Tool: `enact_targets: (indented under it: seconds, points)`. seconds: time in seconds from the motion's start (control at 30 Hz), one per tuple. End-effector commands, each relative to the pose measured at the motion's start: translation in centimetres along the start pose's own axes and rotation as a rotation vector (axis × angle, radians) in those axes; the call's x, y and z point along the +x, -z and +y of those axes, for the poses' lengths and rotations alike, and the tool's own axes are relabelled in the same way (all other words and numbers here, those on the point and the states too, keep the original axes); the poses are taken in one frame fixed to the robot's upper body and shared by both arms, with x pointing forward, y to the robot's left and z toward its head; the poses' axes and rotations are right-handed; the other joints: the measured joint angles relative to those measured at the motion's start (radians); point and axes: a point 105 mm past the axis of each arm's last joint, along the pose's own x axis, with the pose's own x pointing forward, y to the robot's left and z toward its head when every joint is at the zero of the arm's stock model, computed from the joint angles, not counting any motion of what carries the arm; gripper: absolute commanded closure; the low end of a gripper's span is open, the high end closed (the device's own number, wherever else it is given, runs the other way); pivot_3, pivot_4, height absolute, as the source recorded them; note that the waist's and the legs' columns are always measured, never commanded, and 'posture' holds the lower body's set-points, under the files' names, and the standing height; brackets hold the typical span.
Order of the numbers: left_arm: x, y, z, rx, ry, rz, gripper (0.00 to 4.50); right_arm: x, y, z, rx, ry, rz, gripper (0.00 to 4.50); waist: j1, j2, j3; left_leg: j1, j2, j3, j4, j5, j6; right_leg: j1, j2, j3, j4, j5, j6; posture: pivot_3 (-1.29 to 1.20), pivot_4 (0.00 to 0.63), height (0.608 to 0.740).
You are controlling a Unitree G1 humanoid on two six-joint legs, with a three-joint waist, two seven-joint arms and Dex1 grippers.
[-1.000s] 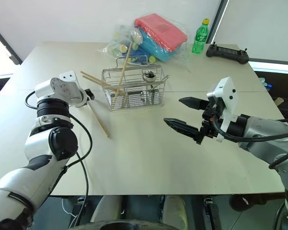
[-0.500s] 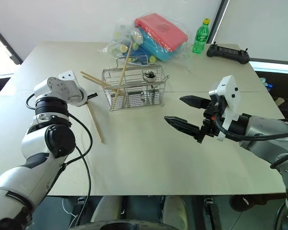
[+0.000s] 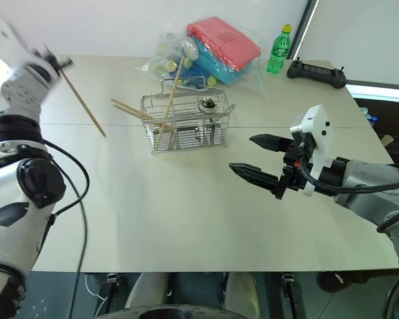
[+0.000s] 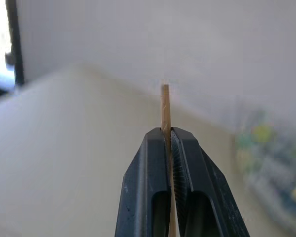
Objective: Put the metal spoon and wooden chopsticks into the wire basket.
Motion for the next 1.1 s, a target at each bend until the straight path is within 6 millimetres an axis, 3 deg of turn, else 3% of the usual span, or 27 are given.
enact_targets:
  seconds: [0.03, 0.13, 0.23, 0.47, 0.67, 1.03, 1.1]
  points:
    - [-1.4, -7.5, -3.7, 0.013, 0.21, -0.328, 4.46, -0.4, -0.6, 0.4, -0.016, 0.0, -0.016, 0.0, 0.001, 0.0, 0.0, 0.0, 0.0, 0.0, 0.0, 0.0, 0.0, 0.001, 0.0, 0.0, -0.002, 0.0, 0.0, 0.0, 0.15, 0.678]
    - [-3.1, -10.5, -6.7, -0.043, 0.372, -0.427, 4.46, -0.6, -0.5, 0.5, -0.001, 0.004, -0.021, 0.0, -0.004, 0.0, 0.0, -0.001, 0.0, 0.0, 0.0, 0.0, 0.0, 0.002, 0.0, 0.0, -0.005, 0.001, 0.0, 0.0, 0.15, 0.678]
    - [-4.9, -11.6, -10.5, -0.089, 0.532, -0.47, 4.46, -0.6, -0.5, 0.5, 0.009, 0.012, -0.024, 0.0, -0.004, 0.0, 0.0, -0.002, 0.0, 0.0, 0.001, 0.0, 0.0, 0.002, 0.0, 0.0, -0.006, 0.002, 0.001, 0.0, 0.15, 0.678]
    - [-7.6, -9.3, -16.2, -0.12, 0.771, -0.431, 4.46, -0.6, -0.7, 0.6, 0.015, 0.021, -0.031, 0.0, -0.009, 0.001, 0.0, 0.0, 0.0, 0.0, 0.001, 0.0, 0.001, 0.003, 0.001, 0.0, -0.005, 0.002, 0.002, 0.0, 0.15, 0.678]
    - [-8.0, -5.8, -17.2, -0.089, 0.831, -0.324, 4.46, -0.8, -0.7, 0.6, 0.017, 0.051, -0.041, 0.0, -0.008, 0.002, -0.001, 0.0, 0.0, 0.0, 0.001, 0.0, 0.001, 0.003, 0.001, 0.0, -0.005, 0.002, 0.002, 0.0, 0.15, 0.678]
    - [-8.9, -3.1, -17.9, -0.102, 0.877, -0.219, 4.46, -1.0, -0.4, 0.8, 0.03, 0.089, -0.059, 0.0, -0.006, 0.001, 0.0, -0.001, 0.0, -0.001, 0.001, 0.0, 0.002, 0.003, 0.001, 0.0, -0.006, 0.002, 0.002, 0.0, 0.15, 0.678]
    - [-9.1, -2.7, -18.0, -0.109, 0.885, -0.209, 3.76, -1.0, -0.4, 0.7, 0.031, 0.093, -0.061, 0.0, -0.006, 0.001, 0.0, -0.001, 0.0, -0.001, 0.002, 0.0, 0.002, 0.003, 0.001, 0.0, -0.006, 0.002, 0.001, 0.0, 0.15, 0.678]
